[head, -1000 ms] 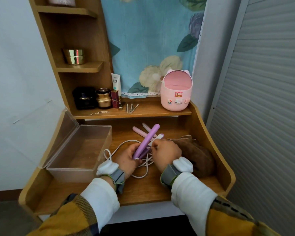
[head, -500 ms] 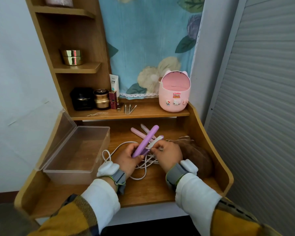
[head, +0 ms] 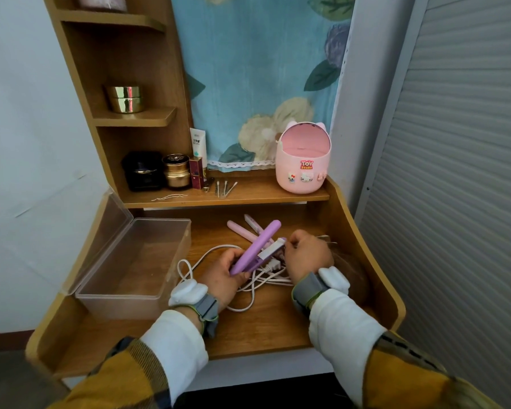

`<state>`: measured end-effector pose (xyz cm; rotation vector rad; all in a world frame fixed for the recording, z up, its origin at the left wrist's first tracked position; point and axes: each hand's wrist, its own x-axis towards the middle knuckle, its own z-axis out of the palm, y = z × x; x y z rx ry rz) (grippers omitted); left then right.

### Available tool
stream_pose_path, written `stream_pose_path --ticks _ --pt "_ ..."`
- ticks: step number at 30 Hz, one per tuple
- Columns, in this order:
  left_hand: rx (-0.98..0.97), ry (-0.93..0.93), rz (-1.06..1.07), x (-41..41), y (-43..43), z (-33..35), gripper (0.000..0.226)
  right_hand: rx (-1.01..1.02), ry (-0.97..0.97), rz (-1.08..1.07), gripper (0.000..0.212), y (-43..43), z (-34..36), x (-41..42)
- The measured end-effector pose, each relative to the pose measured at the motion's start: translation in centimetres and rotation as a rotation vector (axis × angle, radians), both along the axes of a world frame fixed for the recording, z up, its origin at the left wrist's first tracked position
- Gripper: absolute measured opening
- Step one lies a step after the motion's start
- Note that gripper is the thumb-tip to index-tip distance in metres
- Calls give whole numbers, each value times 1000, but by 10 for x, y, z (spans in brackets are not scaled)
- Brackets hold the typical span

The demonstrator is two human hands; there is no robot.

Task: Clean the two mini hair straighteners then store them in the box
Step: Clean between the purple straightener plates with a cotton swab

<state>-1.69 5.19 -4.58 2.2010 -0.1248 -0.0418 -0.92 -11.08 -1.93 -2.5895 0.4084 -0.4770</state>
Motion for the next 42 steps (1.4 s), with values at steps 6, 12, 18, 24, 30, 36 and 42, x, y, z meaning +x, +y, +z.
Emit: stream_pose_path --ticks 6,12,18,24,30,36,42 --pt "-38 19 14 0 0 0 44 81 -15 162 11 1 -7 0" --pt "-93 38 20 2 0 -1 42 96 -24 47 12 -6 -6 -2" --pt "-475 57 51 3 4 5 48 398 -63 298 7 5 -1 -7" --pt "-762 164 85 5 3 22 23 421 -141 485 5 13 16 -15" --pt "-981 255 79 13 -8 29 58 243 -222 569 5 20 25 -17" --pt "-1118 273 92 15 -11 33 58 313 -205 714 4 21 28 -25" --pt "-1146 218 152 22 -14 41 56 306 -281 633 4 29 29 -29"
